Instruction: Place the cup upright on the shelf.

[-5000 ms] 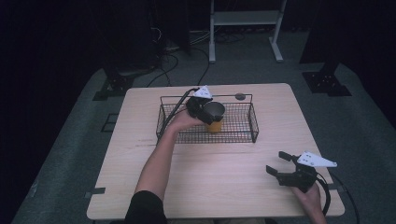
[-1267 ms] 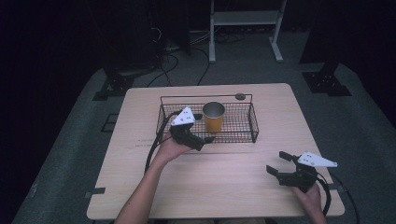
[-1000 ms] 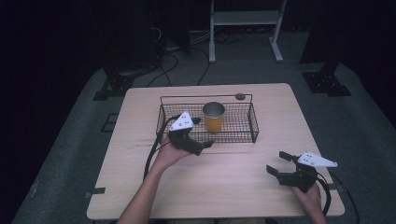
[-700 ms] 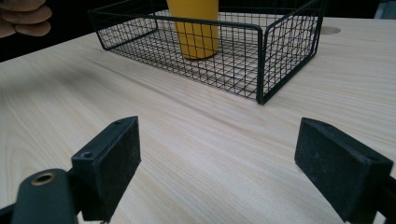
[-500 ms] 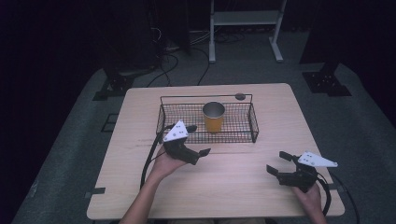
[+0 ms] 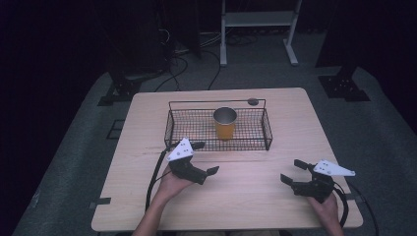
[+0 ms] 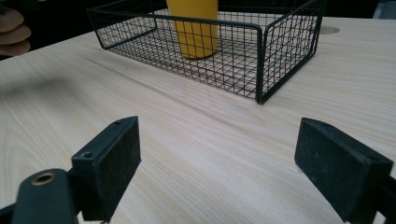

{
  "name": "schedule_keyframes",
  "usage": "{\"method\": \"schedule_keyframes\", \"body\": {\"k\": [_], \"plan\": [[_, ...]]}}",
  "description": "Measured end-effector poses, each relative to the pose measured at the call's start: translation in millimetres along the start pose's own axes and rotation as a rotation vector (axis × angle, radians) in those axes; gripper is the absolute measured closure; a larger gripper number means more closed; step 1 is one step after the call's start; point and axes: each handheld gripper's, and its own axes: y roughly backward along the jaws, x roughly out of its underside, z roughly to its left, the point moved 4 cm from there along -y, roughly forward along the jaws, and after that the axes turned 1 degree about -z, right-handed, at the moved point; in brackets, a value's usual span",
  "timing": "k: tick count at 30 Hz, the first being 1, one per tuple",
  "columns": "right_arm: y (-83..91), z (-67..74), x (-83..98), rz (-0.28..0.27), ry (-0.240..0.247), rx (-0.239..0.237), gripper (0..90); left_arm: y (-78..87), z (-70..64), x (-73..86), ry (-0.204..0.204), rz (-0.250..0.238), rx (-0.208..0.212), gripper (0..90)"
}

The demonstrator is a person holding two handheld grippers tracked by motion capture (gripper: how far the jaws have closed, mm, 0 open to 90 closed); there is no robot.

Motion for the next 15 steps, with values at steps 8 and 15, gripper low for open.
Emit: {"method": "schedule_keyframes", "body": {"k": [8,15], "plan": [[0.0,0.0,0.0,0.001,0.001,0.0,13.4,2.5,-9.5,7.5,-0.012,0.001,-0.015,0.7],[0.0,0.0,0.0,0.0,0.0,-0.001,13.4,6.4,-17.9,13.1,-0.031,0.001,-0.027,0.7]]}}
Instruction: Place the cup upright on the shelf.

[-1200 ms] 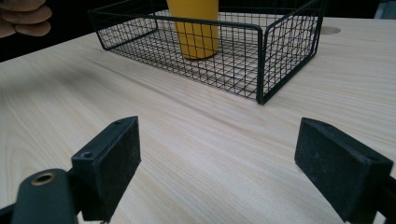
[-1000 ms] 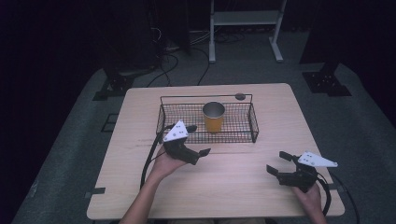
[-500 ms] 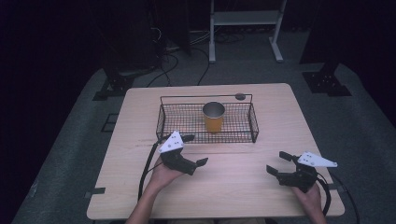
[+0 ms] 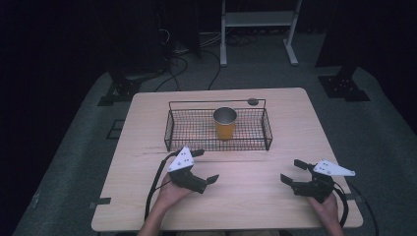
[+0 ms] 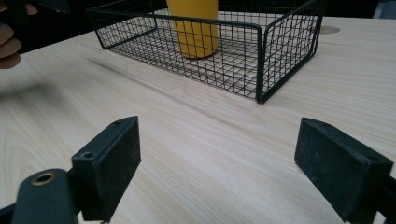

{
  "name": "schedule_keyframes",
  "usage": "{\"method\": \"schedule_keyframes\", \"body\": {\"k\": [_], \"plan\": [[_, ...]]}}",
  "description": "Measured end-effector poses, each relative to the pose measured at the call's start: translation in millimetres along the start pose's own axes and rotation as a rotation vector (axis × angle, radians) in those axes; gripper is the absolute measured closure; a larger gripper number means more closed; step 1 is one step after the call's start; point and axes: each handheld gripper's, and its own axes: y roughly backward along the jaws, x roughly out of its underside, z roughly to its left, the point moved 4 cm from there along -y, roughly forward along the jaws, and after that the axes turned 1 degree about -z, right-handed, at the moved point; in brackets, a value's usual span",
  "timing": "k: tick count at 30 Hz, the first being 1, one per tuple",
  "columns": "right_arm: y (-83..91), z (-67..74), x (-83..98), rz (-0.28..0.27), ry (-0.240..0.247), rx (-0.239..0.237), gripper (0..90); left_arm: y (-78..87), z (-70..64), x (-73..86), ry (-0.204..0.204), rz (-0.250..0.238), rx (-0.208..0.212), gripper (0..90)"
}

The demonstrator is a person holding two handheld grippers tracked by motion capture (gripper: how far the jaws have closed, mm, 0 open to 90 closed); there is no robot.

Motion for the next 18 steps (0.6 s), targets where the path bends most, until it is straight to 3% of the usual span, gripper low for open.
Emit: {"method": "schedule_keyframes", "body": {"k": [6,18], "plan": [[0.0,0.1,0.0,0.0,-0.001,0.001,13.4,5.1,-4.3,2.8,0.036,-0.036,-0.005,0.7],[0.0,0.4,0.1,0.003,0.005,-0.002,13.4,15.0,-16.9,11.6,0.048,-0.064,-0.029,0.7]]}}
